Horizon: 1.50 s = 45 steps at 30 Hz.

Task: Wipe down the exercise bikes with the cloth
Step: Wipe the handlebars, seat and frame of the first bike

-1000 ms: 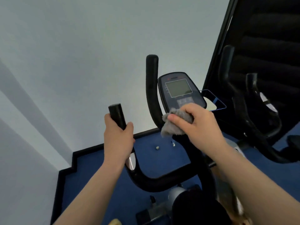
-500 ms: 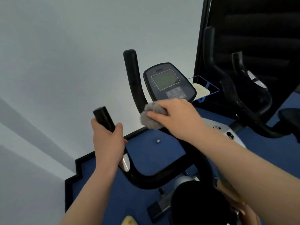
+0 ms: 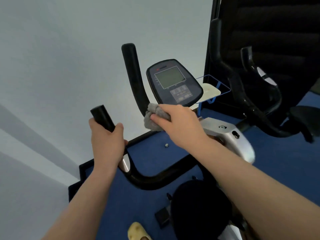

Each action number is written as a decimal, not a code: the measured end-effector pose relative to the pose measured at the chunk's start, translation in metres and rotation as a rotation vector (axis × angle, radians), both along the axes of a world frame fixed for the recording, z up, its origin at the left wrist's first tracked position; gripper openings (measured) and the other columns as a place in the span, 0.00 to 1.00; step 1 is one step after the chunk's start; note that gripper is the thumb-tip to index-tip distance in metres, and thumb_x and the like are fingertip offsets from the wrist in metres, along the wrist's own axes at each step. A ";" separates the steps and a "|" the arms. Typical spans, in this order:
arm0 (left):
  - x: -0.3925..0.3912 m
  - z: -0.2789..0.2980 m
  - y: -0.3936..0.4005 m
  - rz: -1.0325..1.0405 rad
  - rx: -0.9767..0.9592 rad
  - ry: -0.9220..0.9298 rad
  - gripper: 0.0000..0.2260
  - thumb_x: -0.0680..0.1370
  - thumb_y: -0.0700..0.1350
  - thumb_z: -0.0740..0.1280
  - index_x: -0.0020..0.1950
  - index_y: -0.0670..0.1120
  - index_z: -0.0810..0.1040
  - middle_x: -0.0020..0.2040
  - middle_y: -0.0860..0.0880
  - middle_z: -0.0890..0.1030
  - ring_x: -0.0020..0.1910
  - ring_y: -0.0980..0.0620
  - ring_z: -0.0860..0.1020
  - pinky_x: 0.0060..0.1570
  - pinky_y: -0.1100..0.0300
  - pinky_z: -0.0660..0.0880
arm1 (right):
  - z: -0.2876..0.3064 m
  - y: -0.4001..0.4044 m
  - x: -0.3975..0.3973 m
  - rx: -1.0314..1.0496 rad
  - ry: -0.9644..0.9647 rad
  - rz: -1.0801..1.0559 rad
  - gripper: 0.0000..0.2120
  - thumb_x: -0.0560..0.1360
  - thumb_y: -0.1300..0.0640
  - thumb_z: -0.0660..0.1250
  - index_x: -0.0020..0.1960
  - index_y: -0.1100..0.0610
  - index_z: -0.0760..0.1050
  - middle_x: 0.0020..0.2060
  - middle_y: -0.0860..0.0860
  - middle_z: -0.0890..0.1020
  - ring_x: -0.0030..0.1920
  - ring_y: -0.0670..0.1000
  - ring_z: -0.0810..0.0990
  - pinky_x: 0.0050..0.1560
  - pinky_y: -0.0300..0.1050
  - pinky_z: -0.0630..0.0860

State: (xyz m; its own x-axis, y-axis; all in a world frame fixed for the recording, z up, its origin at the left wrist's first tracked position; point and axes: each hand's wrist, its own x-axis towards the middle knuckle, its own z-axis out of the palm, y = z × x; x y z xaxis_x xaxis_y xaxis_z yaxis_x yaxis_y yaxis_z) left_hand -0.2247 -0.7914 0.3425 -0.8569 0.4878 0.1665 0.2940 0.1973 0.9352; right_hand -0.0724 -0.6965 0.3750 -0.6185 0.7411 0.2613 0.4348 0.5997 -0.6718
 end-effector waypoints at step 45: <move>0.044 -0.006 -0.020 -0.220 -0.298 0.790 0.08 0.76 0.39 0.68 0.47 0.51 0.84 0.34 0.57 0.79 0.40 0.52 0.74 0.54 0.65 0.62 | -0.055 -0.038 0.097 0.017 0.172 -0.103 0.20 0.72 0.63 0.74 0.61 0.49 0.81 0.57 0.42 0.78 0.60 0.44 0.70 0.62 0.27 0.61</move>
